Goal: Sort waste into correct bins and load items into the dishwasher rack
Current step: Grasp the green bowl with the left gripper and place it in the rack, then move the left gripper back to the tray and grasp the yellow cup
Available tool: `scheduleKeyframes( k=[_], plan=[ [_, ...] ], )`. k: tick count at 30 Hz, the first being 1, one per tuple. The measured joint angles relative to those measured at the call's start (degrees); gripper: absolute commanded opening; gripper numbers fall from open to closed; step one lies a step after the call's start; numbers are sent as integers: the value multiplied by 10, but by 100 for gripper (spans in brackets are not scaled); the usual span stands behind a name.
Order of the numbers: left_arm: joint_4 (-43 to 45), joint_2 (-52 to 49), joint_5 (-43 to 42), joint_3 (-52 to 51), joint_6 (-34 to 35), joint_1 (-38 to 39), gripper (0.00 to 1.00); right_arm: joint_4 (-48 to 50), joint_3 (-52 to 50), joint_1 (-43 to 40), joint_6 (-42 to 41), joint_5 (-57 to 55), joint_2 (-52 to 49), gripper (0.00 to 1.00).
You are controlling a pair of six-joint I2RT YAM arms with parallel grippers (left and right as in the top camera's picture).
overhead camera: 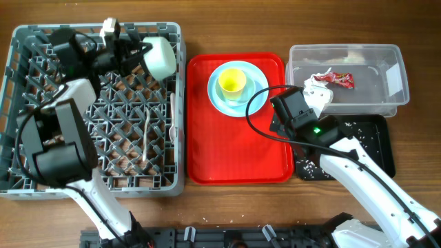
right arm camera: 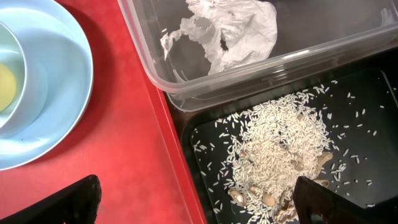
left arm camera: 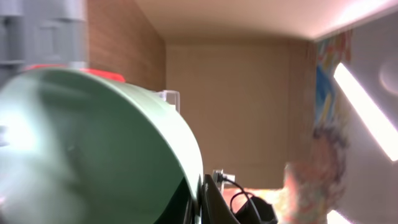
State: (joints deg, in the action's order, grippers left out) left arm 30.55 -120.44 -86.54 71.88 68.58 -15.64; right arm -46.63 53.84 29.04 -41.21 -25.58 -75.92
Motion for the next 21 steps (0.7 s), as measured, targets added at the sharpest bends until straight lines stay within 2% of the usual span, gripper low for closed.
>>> scheduleKeyframes(
  k=[4, 6, 7, 8, 10, 11, 16, 19, 21],
  plan=[
    [2, -27, -4, 0, 16, -19, 20, 0, 0, 0, 0, 0, 0, 100],
    [4, -30, -4, 0, 22, -30, 32, 0, 0, 0, 0, 0, 0, 99],
    [10, -30, -4, 0, 24, -39, 53, 0, 0, 0, 0, 0, 0, 100],
    [18, -30, -4, 0, 29, -48, 61, 0, 0, 0, 0, 0, 0, 100],
    [30, -30, -4, 2, 29, -68, 93, 0, 0, 0, 0, 0, 0, 100],
    [33, -30, -4, 3, 27, -75, 100, 0, 0, 0, 0, 0, 0, 100],
    [96, -31, -4, 9, 68, -112, 100, 0, 0, 0, 0, 0, 0, 100],
    [182, -29, -7, 12, 123, -119, 100, 0, 0, 0, 0, 0, 0, 100],
    [268, -20, -6, 11, 183, -116, 99, 0, 0, 0, 0, 0, 0, 100]
  ],
)
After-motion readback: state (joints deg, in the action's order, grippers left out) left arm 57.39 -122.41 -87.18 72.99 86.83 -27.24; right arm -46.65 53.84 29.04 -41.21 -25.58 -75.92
